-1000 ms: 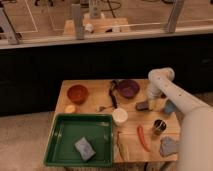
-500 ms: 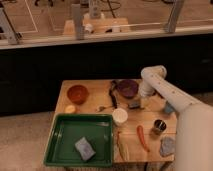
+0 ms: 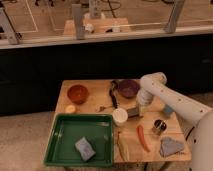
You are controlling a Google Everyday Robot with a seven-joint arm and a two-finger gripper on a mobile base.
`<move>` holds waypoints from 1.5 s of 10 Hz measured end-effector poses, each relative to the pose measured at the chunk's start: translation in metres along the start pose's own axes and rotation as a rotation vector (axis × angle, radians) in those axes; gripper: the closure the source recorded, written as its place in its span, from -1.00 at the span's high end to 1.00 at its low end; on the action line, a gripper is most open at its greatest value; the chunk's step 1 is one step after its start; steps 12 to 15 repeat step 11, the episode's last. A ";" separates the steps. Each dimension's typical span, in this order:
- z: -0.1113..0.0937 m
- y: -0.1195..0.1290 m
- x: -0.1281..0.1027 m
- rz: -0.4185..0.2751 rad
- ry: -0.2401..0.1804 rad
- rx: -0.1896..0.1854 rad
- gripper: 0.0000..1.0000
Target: Wipe table surface with eraser
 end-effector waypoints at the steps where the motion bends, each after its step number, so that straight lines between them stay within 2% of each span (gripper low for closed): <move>1: -0.002 0.011 0.005 0.000 0.006 -0.002 -1.00; 6: -0.002 0.045 0.051 0.062 0.044 -0.014 -1.00; 9: 0.003 0.037 0.082 0.122 0.073 -0.004 -1.00; 11: 0.005 0.013 0.087 0.134 0.082 0.007 -1.00; 15: 0.005 0.013 0.087 0.134 0.082 0.007 -1.00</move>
